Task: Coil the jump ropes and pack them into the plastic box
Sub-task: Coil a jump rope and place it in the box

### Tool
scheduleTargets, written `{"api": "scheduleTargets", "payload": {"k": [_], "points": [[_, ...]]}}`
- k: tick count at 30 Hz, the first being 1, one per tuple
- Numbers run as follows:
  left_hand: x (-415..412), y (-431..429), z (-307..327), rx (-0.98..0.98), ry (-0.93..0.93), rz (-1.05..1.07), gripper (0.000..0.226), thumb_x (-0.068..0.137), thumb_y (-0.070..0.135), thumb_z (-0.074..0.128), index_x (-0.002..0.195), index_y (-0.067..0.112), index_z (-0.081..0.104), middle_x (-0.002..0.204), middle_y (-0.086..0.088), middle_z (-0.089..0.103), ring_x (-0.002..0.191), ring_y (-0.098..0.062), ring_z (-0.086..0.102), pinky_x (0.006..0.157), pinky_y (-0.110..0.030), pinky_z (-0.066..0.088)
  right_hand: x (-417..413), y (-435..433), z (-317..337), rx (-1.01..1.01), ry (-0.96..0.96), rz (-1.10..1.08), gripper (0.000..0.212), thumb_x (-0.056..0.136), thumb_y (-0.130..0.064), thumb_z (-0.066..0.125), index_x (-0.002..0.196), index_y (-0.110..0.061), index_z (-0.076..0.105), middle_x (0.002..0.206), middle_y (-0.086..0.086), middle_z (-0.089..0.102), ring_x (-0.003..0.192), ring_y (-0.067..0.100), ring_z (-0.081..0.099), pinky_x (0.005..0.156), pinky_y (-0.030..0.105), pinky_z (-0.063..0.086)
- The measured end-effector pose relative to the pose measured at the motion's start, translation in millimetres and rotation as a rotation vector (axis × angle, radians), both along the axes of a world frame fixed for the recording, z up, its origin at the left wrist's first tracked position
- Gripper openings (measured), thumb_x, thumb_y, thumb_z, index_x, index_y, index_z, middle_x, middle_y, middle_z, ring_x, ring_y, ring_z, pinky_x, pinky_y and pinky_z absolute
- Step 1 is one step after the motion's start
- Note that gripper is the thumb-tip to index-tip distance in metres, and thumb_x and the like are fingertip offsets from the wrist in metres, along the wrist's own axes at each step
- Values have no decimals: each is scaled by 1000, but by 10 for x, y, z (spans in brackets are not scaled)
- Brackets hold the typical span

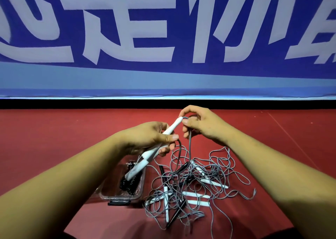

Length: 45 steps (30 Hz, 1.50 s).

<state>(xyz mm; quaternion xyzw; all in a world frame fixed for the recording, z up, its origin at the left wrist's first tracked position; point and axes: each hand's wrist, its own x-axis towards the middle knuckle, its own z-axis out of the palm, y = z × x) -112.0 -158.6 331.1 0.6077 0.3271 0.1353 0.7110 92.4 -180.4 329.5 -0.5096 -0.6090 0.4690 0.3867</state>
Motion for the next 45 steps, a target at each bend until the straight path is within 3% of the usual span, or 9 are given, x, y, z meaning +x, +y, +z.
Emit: {"api": "scheduleTargets", "payload": {"k": [9, 12, 16, 20, 22, 27, 33, 37, 45], "points": [[-23, 41, 83, -16, -87, 140, 16, 87, 11, 60, 88, 5, 45, 63, -10, 56, 48, -14, 47, 50, -25, 42, -141, -69, -99, -87, 123, 131, 28, 95, -26, 60, 117, -8, 64, 104, 23, 68, 97, 35, 66, 97, 47, 49], [-34, 46, 124, -56, -133, 165, 15, 89, 16, 56, 89, 3, 47, 63, -9, 54, 49, -15, 46, 50, -24, 42, -180, -80, -95, -180, 225, 188, 33, 97, -17, 56, 118, 8, 52, 77, 14, 58, 74, 33, 63, 73, 38, 56], [-43, 47, 112, -102, -143, 176, 16, 92, 18, 54, 99, 7, 44, 70, -14, 56, 51, -18, 49, 51, -27, 43, -153, -39, -20, -76, 42, 137, 25, 95, -8, 58, 118, -2, 50, 59, 1, 44, 42, 11, 37, 43, 21, 31], [-100, 44, 110, -117, -44, 112, 16, 95, 19, 55, 101, 8, 45, 83, -21, 66, 54, -22, 60, 48, -27, 51, -47, -25, 87, 152, -361, 100, 14, 98, -10, 53, 108, -8, 63, 62, -1, 52, 45, 5, 43, 46, 19, 37], [-108, 20, 111, -131, 5, 67, 19, 92, 21, 57, 102, 10, 44, 84, -23, 68, 53, -22, 62, 46, -26, 52, 17, -37, 114, 158, -413, 83, 16, 100, -10, 50, 106, -10, 66, 65, -1, 56, 47, 5, 46, 47, 17, 39], [-88, 7, 115, -186, 47, -14, 25, 95, 15, 52, 112, -3, 56, 82, -19, 70, 55, -19, 65, 50, -25, 54, 67, -41, 112, 159, -410, 63, 18, 100, -7, 47, 104, -7, 65, 64, -1, 57, 45, 2, 44, 46, 15, 37], [-141, -3, 151, -133, 75, -65, 38, 96, 32, 52, 130, 18, 59, 71, -16, 61, 51, -20, 59, 48, -25, 51, 162, 38, 100, 211, -320, -54, 19, 99, -5, 48, 101, -8, 67, 57, -6, 52, 45, 4, 40, 47, 18, 35], [-147, 75, 77, -253, 24, -75, 34, 94, 28, 56, 116, 3, 61, 70, -6, 52, 48, -13, 48, 46, -21, 38, 265, 89, 67, 240, -267, -172, 19, 98, -5, 48, 97, -8, 67, 53, -9, 50, 42, 3, 37, 46, 21, 32], [-61, 63, 136, -262, -8, 2, 19, 89, 12, 53, 105, 3, 57, 61, 0, 31, 41, -5, 25, 41, -17, 19, 277, 100, 41, 211, -81, -196, 20, 100, -9, 48, 107, -16, 66, 57, 2, 48, 43, 10, 37, 43, 21, 33]]}}
